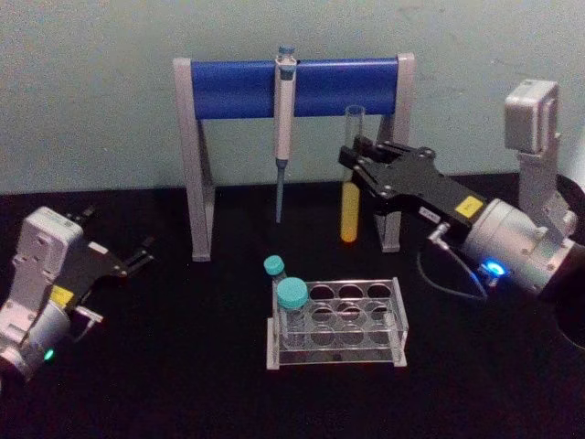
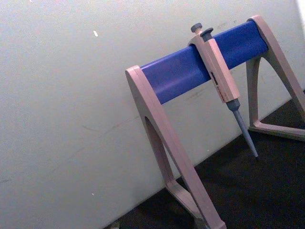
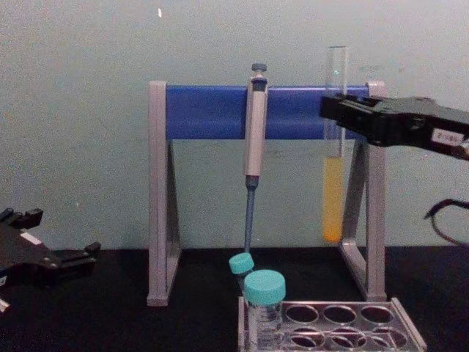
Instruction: Pick up the test tube from the test tube rack, shake it, then place it back into the test tube rack.
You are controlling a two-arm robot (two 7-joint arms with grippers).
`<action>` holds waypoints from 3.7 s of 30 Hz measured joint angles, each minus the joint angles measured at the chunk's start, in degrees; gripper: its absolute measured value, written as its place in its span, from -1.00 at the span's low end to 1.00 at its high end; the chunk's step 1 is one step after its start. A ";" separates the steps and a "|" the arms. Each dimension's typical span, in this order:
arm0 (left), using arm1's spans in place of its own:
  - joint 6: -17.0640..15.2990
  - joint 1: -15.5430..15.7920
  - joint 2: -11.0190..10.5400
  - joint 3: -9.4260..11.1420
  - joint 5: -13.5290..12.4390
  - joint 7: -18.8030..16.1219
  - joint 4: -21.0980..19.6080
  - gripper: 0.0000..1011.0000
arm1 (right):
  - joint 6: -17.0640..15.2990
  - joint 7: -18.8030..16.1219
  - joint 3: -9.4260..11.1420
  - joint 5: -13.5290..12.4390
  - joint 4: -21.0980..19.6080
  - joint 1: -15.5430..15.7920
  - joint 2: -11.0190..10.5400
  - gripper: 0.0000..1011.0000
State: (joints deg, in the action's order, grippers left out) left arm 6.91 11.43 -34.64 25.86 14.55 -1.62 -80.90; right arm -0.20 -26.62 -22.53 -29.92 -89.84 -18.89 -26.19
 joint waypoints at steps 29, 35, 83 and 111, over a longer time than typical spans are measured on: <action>0.00 0.00 0.00 0.00 0.00 0.00 0.00 0.98 | -1.16 -0.18 -1.28 -0.67 -3.03 2.92 0.65 -0.57; 0.00 0.00 0.00 0.00 0.00 0.00 0.00 0.98 | -1.12 0.55 -1.20 0.11 -0.75 1.22 1.45 -0.57; 0.00 -0.01 0.00 0.00 0.00 0.00 0.00 0.98 | -2.87 5.88 1.79 1.21 -4.35 6.02 1.67 -0.57; 0.00 0.00 0.00 0.00 0.00 0.00 0.00 0.98 | -3.30 0.74 -0.07 -0.16 -7.69 6.89 0.07 -0.57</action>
State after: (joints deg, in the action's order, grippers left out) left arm 6.91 11.43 -34.64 25.86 14.55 -1.62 -80.90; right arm -3.50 -25.88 -22.60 -30.07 -97.54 -12.00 -26.12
